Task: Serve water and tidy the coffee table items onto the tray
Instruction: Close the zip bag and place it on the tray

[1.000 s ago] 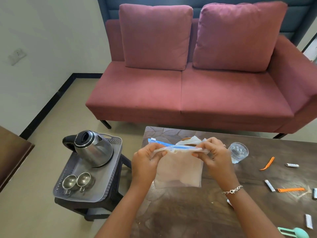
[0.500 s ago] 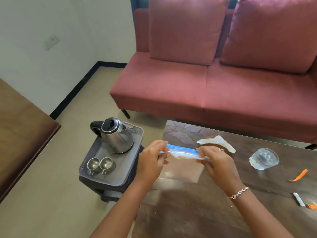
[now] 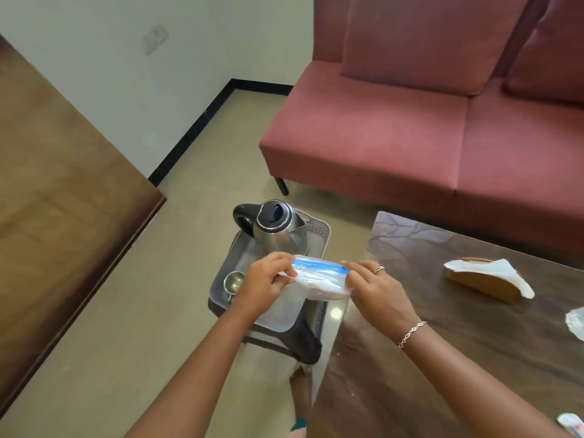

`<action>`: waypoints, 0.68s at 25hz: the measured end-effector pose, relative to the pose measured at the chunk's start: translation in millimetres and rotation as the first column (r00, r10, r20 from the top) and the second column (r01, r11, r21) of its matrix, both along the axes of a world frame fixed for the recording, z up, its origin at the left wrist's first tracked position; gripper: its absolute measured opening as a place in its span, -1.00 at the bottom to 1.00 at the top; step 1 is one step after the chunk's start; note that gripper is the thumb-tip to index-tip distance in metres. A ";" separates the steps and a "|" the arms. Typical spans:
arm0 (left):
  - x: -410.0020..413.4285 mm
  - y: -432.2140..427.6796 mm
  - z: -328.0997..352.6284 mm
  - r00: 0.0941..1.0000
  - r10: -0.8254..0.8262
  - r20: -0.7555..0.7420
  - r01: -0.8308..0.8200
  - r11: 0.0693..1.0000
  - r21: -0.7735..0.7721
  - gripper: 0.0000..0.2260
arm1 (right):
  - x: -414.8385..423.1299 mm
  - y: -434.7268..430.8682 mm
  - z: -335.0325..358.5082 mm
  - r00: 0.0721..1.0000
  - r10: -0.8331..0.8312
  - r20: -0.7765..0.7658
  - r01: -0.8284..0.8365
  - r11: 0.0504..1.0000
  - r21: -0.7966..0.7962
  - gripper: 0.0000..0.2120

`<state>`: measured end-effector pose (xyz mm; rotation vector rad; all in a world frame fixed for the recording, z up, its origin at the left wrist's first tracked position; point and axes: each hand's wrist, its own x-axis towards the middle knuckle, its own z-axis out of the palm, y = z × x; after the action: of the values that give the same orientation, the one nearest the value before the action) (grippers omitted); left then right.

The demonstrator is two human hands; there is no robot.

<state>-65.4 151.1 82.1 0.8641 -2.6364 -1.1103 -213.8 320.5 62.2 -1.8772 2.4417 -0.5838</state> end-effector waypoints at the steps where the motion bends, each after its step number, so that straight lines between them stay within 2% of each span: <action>1: 8.2 -15.3 -6.3 1.000 0.007 0.017 -0.007 1.000 0.001 -0.91 | 6.4 -16.0 -8.4 1.000 0.028 -0.009 -0.028 1.000 0.003 -0.70; 6: 35.9 -85.0 -39.1 0.997 0.028 0.078 -0.028 1.000 -0.002 -0.88 | 33.0 -88.2 -53.6 0.995 0.094 -0.040 -0.090 0.992 0.086 -0.69; 10: 44.0 -123.3 -63.9 0.994 0.049 0.094 -0.052 0.998 0.034 -0.87 | 49.5 -131.0 -78.2 0.987 0.052 -0.154 -0.031 0.990 0.136 -0.74; 11: 44.3 -130.5 -69.5 0.994 0.056 0.092 -0.060 0.997 0.049 -0.87 | 54.0 -140.3 -81.5 0.987 0.024 -0.159 0.003 0.986 0.164 -0.70; 14: 40.2 -142.0 -82.0 0.995 0.058 0.078 -0.065 0.995 0.082 -0.86 | 66.5 -165.6 -86.4 0.990 -0.051 -0.135 0.091 0.945 0.315 -0.37; 15: 37.4 -142.3 -84.3 0.997 0.050 0.059 -0.055 0.994 0.093 -0.83 | 70.0 -173.3 -86.0 0.989 -0.055 -0.135 0.101 0.927 0.360 -0.32; 17: 33.8 -144.9 -88.5 0.999 0.031 0.020 -0.034 0.991 0.130 -0.80 | 76.4 -189.5 -87.6 0.989 -0.039 -0.143 0.095 0.907 0.410 -0.40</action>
<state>-31.6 6.3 -6.4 0.9418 -2.5778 -1.2846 -137.4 131.0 -25.4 -1.7067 2.4611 0.0709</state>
